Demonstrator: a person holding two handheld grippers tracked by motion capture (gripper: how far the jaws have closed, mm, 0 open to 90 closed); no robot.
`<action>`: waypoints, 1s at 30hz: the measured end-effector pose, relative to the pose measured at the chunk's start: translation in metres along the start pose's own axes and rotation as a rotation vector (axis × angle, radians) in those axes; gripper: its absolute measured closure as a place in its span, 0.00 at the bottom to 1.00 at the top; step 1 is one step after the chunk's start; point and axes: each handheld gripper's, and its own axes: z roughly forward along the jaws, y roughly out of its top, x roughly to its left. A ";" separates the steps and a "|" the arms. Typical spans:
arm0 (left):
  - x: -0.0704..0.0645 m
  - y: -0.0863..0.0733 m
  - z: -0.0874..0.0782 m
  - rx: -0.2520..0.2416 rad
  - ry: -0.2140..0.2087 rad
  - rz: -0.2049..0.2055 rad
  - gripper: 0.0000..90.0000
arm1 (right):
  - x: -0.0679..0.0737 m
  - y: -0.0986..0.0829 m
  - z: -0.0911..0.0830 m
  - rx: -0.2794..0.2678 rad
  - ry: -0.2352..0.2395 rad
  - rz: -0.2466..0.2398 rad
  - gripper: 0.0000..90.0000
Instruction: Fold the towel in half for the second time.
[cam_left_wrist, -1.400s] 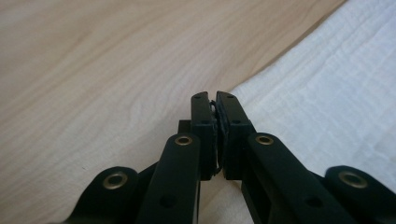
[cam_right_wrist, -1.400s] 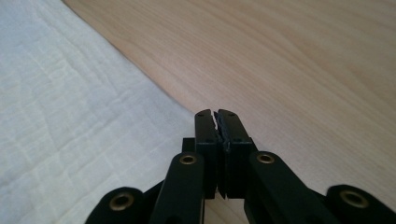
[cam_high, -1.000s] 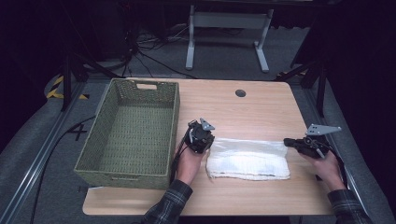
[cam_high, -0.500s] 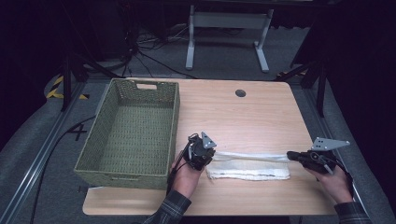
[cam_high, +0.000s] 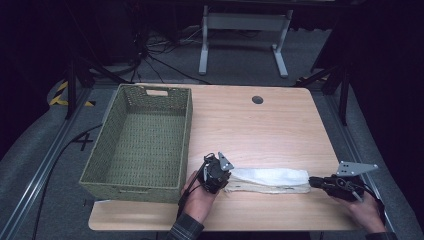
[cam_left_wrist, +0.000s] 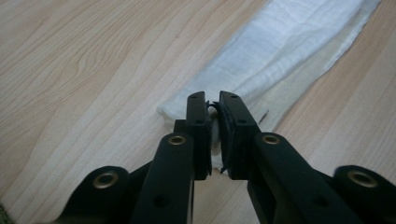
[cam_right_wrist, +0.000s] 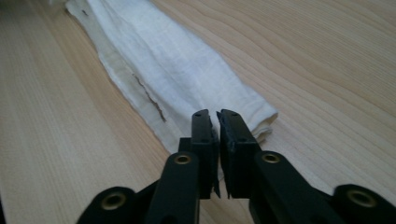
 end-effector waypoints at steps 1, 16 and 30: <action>0.000 0.001 -0.002 -0.007 -0.004 0.002 0.90 | 0.001 0.000 -0.002 -0.013 0.001 0.001 0.89; 0.001 -0.001 0.024 0.066 -0.128 0.004 0.94 | 0.001 -0.003 0.013 0.060 0.032 0.001 0.99; 0.004 -0.014 0.027 0.153 -0.172 0.022 0.95 | -0.001 -0.003 0.022 0.119 0.014 -0.020 1.00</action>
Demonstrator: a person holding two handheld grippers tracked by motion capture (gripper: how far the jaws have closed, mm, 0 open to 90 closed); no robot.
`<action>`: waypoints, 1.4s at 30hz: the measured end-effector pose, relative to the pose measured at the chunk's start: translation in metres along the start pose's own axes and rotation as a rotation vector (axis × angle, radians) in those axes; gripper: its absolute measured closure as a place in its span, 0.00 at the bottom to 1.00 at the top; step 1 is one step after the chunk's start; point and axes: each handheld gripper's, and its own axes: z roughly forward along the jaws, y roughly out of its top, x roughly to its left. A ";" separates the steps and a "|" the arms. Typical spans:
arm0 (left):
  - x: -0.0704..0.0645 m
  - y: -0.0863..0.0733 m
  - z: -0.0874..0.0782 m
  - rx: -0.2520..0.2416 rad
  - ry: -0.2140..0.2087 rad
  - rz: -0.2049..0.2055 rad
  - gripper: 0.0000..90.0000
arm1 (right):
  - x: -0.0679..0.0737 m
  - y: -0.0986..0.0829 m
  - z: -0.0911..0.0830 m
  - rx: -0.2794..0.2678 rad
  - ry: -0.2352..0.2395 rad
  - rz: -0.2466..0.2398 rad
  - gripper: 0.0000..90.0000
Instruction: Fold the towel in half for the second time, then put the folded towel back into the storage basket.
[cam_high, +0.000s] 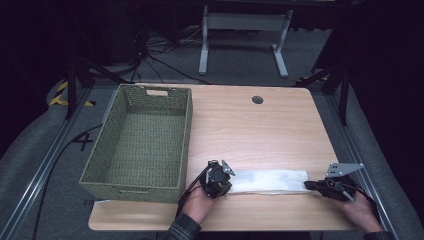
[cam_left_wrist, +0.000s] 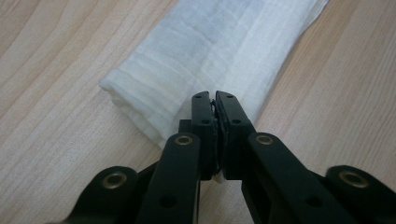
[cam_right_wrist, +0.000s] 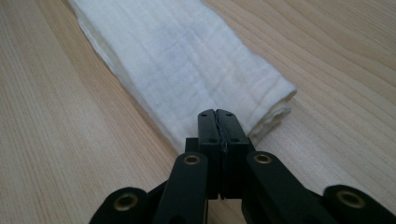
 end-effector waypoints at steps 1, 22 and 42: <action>0.000 0.000 -0.001 -0.006 -0.007 0.001 0.93 | 0.000 0.000 0.000 -0.001 0.000 0.002 1.00; 0.021 0.050 0.012 -0.089 0.037 0.083 1.00 | 0.032 0.028 0.026 -0.025 0.101 -0.040 1.00; 0.014 0.032 0.025 0.006 -0.082 0.079 0.99 | 0.017 0.053 0.056 0.000 0.056 -0.059 1.00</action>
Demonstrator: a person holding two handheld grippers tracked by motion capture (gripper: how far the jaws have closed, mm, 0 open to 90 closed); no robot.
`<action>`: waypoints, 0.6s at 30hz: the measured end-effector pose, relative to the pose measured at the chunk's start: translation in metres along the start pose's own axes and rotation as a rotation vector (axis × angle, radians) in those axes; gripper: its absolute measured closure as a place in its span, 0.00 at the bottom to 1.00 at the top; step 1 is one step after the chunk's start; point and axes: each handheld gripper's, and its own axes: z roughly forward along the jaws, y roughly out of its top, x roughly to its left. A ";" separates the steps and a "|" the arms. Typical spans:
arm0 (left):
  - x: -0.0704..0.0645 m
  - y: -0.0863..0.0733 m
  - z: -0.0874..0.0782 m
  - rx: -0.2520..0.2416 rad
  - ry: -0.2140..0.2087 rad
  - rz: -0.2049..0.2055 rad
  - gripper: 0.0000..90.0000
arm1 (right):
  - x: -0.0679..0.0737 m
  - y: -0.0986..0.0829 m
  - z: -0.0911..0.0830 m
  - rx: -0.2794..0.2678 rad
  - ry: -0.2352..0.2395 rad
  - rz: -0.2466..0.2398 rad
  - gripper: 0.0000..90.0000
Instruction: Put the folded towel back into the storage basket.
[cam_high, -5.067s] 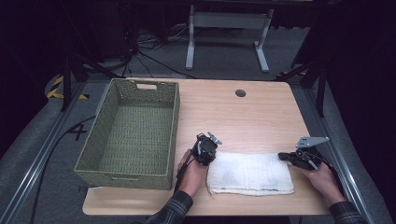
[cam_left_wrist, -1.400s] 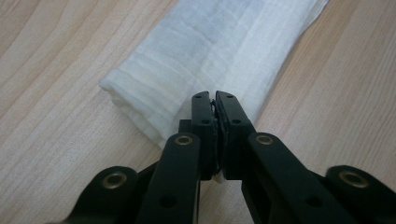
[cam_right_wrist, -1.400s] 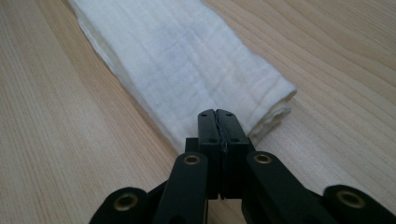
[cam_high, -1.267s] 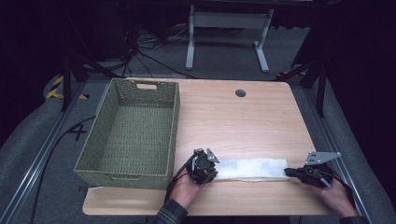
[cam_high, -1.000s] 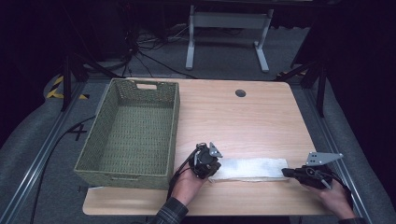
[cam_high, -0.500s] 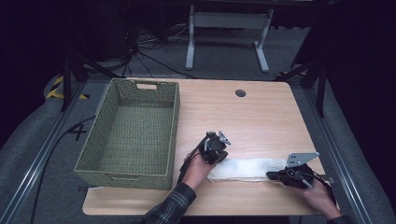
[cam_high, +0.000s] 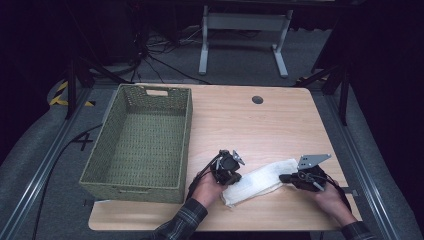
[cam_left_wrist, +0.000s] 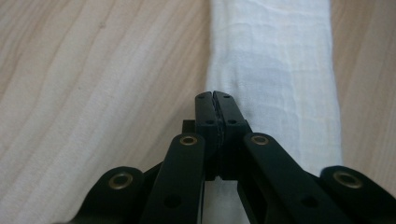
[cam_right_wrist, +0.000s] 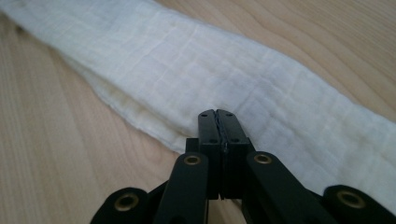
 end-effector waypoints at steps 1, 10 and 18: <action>-0.001 -0.001 -0.001 0.003 -0.003 0.002 0.99 | -0.002 0.002 0.002 0.001 0.010 0.016 1.00; -0.024 -0.011 -0.001 -0.012 -0.049 0.023 0.99 | -0.014 0.020 0.018 -0.008 0.007 0.010 1.00; -0.049 -0.006 0.007 -0.001 -0.092 0.086 0.99 | -0.023 0.039 0.037 -0.022 0.012 -0.012 1.00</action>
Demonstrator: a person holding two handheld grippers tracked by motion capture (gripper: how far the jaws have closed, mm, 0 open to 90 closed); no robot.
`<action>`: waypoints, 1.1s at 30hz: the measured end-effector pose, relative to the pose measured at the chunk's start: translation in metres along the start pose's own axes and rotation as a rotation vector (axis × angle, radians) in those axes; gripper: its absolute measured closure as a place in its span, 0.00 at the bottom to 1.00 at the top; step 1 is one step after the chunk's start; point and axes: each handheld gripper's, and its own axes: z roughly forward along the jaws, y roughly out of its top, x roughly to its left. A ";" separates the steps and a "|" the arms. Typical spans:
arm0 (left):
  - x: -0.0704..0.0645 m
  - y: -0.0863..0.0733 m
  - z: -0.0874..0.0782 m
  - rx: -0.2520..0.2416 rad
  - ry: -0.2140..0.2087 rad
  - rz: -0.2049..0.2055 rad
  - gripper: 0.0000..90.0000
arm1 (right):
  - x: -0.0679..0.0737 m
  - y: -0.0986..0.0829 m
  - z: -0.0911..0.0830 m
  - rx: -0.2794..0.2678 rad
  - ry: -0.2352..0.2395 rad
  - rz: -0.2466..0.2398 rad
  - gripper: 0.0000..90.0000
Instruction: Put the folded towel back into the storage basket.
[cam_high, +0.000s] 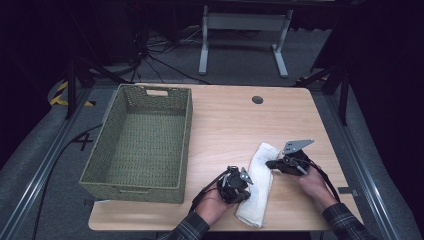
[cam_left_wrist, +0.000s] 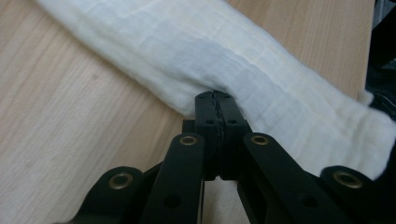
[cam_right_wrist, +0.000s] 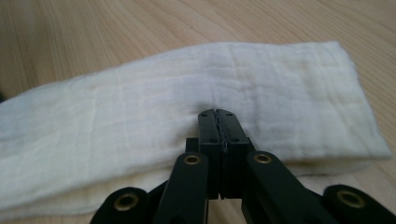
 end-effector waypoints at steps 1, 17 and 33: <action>0.000 0.000 0.000 0.000 0.000 0.000 0.99 | 0.000 0.000 0.000 0.000 0.000 0.000 1.00; -0.001 0.003 -0.007 -0.038 0.014 0.037 0.95 | -0.005 0.016 0.005 -0.037 0.060 -0.052 0.90; 0.028 -0.003 -0.025 -0.075 0.090 -0.027 0.67 | 0.062 0.000 -0.012 -0.012 0.314 -0.236 0.49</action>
